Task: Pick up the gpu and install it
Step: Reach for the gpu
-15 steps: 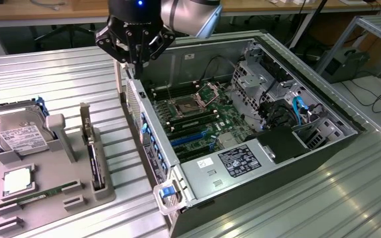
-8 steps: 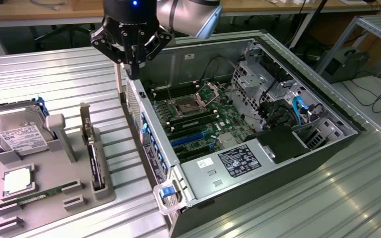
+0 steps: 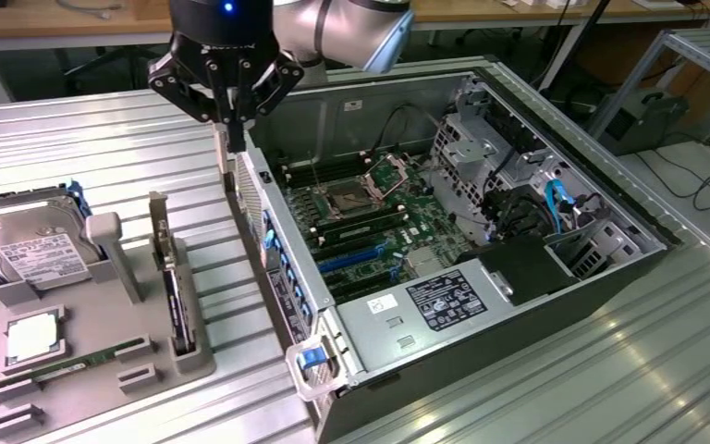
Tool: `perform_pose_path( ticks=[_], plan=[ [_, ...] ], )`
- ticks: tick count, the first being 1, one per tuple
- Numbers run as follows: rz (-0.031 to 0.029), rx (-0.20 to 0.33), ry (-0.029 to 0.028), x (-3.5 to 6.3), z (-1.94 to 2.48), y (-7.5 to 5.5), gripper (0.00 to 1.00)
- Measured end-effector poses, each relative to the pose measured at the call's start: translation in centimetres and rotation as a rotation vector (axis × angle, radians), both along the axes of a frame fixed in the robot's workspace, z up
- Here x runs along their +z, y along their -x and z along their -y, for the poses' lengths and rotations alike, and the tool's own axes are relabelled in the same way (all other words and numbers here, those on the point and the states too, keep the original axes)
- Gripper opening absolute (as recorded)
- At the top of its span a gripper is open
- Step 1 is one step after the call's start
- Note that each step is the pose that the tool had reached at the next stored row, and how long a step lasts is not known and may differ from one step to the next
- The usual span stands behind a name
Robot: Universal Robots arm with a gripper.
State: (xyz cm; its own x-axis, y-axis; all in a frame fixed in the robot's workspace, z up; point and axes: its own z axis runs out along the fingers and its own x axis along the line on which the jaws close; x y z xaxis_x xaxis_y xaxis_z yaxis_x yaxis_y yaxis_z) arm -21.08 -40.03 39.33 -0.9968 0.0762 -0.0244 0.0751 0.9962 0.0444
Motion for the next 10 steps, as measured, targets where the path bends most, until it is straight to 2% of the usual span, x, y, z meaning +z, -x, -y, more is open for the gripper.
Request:
perform_pose_path(
  ticks=[10],
  plan=[
    [0.0001, 0.0, 0.0, 0.0, 0.59, 2.1, 0.11]
  ],
)
